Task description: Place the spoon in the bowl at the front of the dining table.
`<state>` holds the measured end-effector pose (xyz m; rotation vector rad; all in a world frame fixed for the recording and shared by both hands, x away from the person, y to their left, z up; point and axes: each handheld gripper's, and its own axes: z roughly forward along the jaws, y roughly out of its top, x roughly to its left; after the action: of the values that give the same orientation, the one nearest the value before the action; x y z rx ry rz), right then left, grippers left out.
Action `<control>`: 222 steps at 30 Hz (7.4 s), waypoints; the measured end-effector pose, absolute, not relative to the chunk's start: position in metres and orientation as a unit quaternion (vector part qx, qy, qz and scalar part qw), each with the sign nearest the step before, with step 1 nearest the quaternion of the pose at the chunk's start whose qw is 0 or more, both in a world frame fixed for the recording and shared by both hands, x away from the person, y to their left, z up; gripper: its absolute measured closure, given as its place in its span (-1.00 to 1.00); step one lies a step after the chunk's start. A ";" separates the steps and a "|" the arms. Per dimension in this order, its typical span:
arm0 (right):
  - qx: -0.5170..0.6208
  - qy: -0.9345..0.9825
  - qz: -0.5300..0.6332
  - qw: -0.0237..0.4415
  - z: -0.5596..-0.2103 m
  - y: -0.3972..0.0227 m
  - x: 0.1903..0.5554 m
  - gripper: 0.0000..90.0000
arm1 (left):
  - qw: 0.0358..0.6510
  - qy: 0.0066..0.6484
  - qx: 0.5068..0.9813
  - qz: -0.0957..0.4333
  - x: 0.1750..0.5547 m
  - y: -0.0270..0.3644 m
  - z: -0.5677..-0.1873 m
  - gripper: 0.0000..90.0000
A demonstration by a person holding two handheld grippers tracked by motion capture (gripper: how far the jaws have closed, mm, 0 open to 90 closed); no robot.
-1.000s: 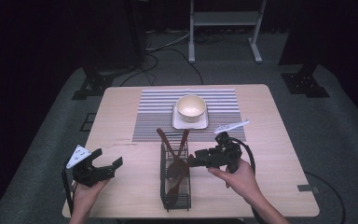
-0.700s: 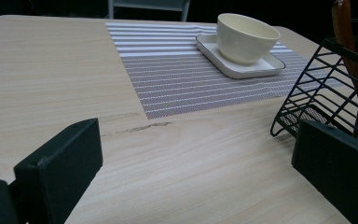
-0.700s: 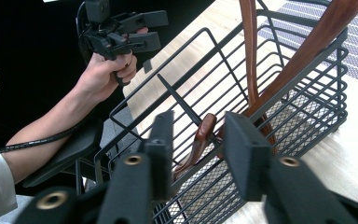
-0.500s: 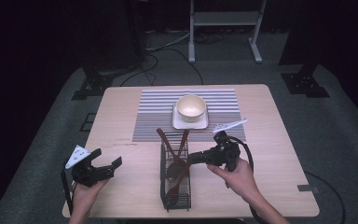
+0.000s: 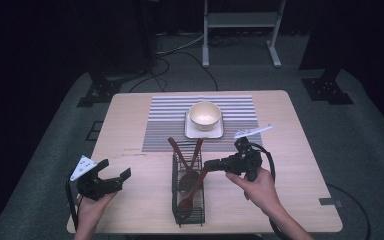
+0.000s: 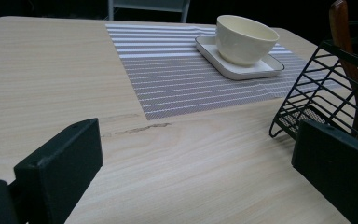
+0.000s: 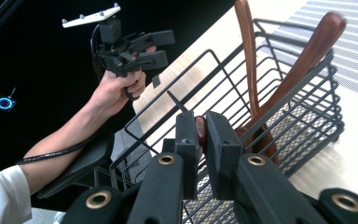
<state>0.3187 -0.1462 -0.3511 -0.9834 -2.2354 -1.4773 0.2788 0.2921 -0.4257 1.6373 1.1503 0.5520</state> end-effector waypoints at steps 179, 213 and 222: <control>-0.604 -0.601 -0.521 0.046 -0.323 -0.229 0.520 0.87 | 0.511 0.486 0.667 0.240 0.274 0.304 -0.425 -0.98; -0.632 -0.590 -0.501 0.027 -0.349 -0.215 0.555 0.87 | 0.512 0.489 0.662 0.246 0.272 0.308 -0.424 -0.98; -0.635 -0.589 -0.499 0.027 -0.360 -0.210 0.559 0.87 | 0.510 0.487 0.665 0.245 0.272 0.307 -0.425 -0.98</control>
<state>0.5595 -0.2100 -0.3600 -1.9617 -1.8188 -1.5403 0.2718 0.3075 -0.4249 1.6011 1.1735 0.5890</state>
